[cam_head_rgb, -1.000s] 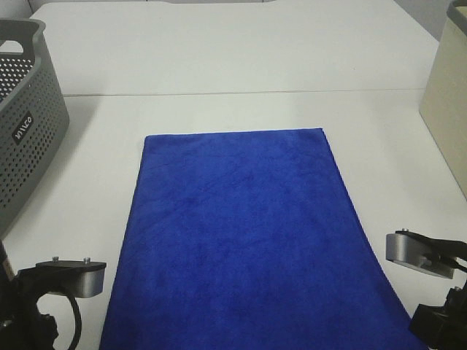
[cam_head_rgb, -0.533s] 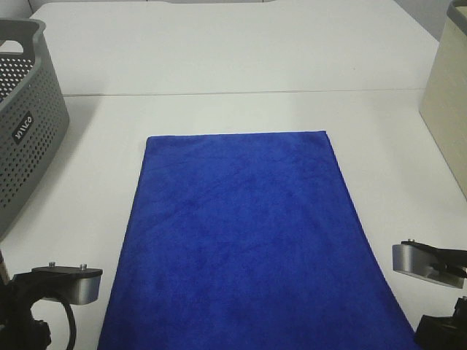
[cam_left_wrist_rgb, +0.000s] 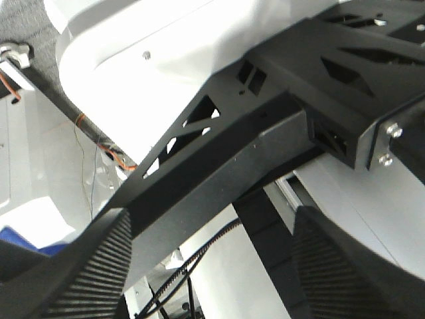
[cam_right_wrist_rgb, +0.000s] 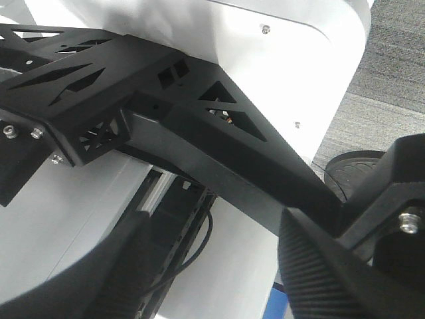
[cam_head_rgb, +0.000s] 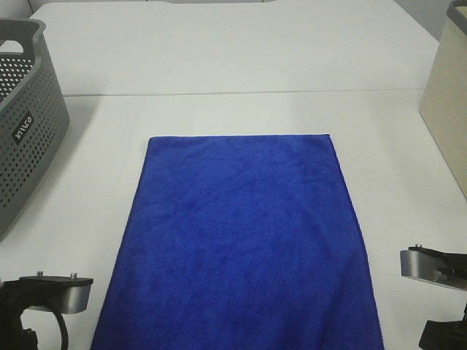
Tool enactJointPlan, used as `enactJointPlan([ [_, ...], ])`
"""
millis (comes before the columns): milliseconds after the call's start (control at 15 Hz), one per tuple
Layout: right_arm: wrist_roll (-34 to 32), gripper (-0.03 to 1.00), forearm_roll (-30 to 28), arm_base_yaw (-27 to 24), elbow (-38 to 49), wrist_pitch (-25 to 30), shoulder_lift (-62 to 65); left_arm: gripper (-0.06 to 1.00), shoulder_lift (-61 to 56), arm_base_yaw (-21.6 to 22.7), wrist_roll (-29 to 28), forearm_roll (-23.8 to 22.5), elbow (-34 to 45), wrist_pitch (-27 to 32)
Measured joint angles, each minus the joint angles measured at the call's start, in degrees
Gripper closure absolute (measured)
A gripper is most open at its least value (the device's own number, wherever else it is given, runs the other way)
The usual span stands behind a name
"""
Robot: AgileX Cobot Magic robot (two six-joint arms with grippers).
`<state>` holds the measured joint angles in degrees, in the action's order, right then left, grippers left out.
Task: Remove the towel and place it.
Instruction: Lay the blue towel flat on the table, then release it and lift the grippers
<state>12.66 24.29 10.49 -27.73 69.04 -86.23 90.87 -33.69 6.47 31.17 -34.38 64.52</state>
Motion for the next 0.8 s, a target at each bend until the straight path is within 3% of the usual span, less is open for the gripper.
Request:
enactJointPlan([
  [133,0.00,0.39,0.00,0.00,-0.57,0.11,0.00,0.30,0.00,0.00,-0.06,0.00,0.00,0.63],
  [333,0.00,0.39,-1.15,0.00,-8.31,0.29,-0.06,0.30,0.00,0.00,-0.57,-0.57,-2.46,2.86],
  [533,-0.34,0.39,-3.84,0.00,-19.65,0.29,-0.06,0.30,0.00,0.11,-3.95,-6.02,-11.12,4.18],
  [800,-2.92,0.39,-5.84,-0.11,-30.71,0.34,-0.06,0.30,0.06,7.22,-7.05,-11.97,-21.43,4.30],
])
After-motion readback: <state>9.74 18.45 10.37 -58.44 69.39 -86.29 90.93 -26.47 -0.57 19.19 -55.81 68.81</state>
